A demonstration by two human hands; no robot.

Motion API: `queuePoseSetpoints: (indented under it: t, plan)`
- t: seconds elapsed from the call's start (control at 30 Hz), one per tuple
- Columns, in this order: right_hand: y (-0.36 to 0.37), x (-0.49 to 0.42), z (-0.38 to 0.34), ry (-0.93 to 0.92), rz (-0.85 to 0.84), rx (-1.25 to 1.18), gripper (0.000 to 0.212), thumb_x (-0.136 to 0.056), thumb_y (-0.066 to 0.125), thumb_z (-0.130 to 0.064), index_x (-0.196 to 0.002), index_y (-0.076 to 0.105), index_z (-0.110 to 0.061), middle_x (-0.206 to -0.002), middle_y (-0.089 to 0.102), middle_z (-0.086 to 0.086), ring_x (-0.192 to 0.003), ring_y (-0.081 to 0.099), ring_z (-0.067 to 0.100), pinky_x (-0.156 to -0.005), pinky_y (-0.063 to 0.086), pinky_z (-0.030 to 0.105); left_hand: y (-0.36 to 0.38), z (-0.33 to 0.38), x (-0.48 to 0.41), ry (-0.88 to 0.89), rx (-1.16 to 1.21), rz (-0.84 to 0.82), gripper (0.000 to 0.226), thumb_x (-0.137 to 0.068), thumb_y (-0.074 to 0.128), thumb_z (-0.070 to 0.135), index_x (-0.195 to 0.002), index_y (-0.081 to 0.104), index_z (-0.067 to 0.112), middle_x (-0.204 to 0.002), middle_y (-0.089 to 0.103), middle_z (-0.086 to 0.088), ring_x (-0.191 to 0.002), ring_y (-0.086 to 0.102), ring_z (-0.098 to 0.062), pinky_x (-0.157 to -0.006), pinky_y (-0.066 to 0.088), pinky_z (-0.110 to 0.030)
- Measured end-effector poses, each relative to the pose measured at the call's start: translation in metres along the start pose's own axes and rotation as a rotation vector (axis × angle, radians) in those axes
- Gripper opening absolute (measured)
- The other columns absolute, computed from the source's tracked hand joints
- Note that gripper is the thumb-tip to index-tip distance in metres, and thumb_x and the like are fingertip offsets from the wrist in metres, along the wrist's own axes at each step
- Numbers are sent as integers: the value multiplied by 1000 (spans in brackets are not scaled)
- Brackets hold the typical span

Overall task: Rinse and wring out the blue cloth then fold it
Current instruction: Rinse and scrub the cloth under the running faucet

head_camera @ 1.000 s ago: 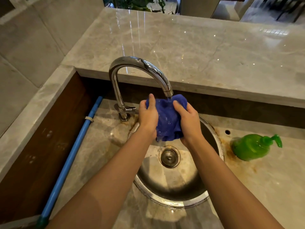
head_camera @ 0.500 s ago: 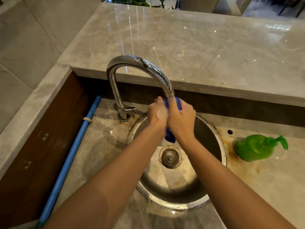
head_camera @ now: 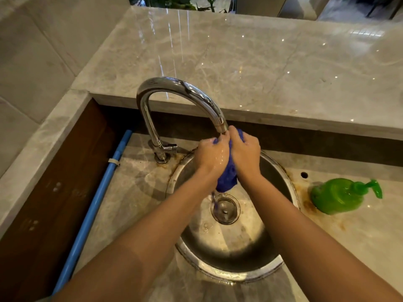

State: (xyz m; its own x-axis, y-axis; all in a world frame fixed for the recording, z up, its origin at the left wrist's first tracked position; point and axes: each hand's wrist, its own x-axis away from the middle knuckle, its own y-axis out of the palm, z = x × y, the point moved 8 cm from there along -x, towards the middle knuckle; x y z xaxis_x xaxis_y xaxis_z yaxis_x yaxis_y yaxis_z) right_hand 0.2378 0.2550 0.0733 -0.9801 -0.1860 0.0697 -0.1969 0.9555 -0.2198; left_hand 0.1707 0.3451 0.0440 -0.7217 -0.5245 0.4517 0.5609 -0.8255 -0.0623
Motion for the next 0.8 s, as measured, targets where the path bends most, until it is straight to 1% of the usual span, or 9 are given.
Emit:
queuePoseSetpoints:
  t: [0.07,0.17,0.27,0.37,0.43,0.53,0.63,0.73,0.8]
  plan:
    - [5,20,6,23,-32,-65,32,-100,52,-33,-79,65,-12,-69,62,6,-66,59,20,-68,49,39,-9,11,-15,-1,-15,35,24,-96,55,35,-86,67,16,-77,66,-4,-75,66,-24,-70,55,-38]
    - [26,45,7,42,-122,-186,19,-95,53,-42,-88,69,-36,-83,72,-5,-78,69,10,-73,56,27,-25,18,-24,-63,39,206,24,-98,52,30,-84,61,13,-77,60,1,-71,59,-14,-62,46,-25]
    - [22,20,11,118,-34,-72,29,-98,53,-35,-80,69,-19,-73,69,5,-70,65,19,-72,53,38,-6,7,-1,-18,205,143,23,-99,51,31,-85,65,19,-83,68,-2,-81,68,-18,-73,55,-32]
    - [13,1,32,306,-126,-43,26,-99,55,-28,-87,65,-7,-80,66,11,-78,65,24,-77,53,44,-2,8,13,96,55,62,25,-97,53,34,-76,64,26,-79,69,-3,-85,70,-24,-80,56,-39]
    - [13,12,45,383,-204,-120,27,-100,52,-33,-95,65,-10,-83,72,7,-81,71,21,-70,56,33,-8,16,-2,104,-6,51,24,-98,52,32,-77,63,26,-80,67,-2,-88,68,-25,-87,55,-43]
    - [19,34,23,174,-143,-154,35,-96,51,-47,-78,67,-21,-66,72,-2,-61,68,9,-53,51,20,-23,18,-23,-8,112,143,25,-100,50,30,-80,61,21,-80,63,-1,-77,63,-18,-79,54,-40]
    - [17,24,-4,-42,-15,-15,48,-93,46,-46,-61,60,-13,-57,60,9,-55,57,22,-58,46,39,-11,8,-15,-59,245,164,28,-100,51,32,-77,62,20,-68,61,2,-66,60,-13,-65,50,-31]
    - [10,-9,9,106,-65,94,39,-100,50,-29,-66,60,-12,-65,59,8,-65,55,23,-71,48,48,1,5,2,43,116,70,28,-100,48,37,-79,64,26,-73,66,2,-66,65,-11,-66,52,-30]
    - [10,-5,27,244,-136,56,31,-100,51,-26,-76,60,-10,-73,61,7,-70,57,21,-69,47,43,-1,14,-2,125,-16,30,28,-99,48,38,-78,62,25,-75,63,-1,-68,61,-15,-65,49,-30]
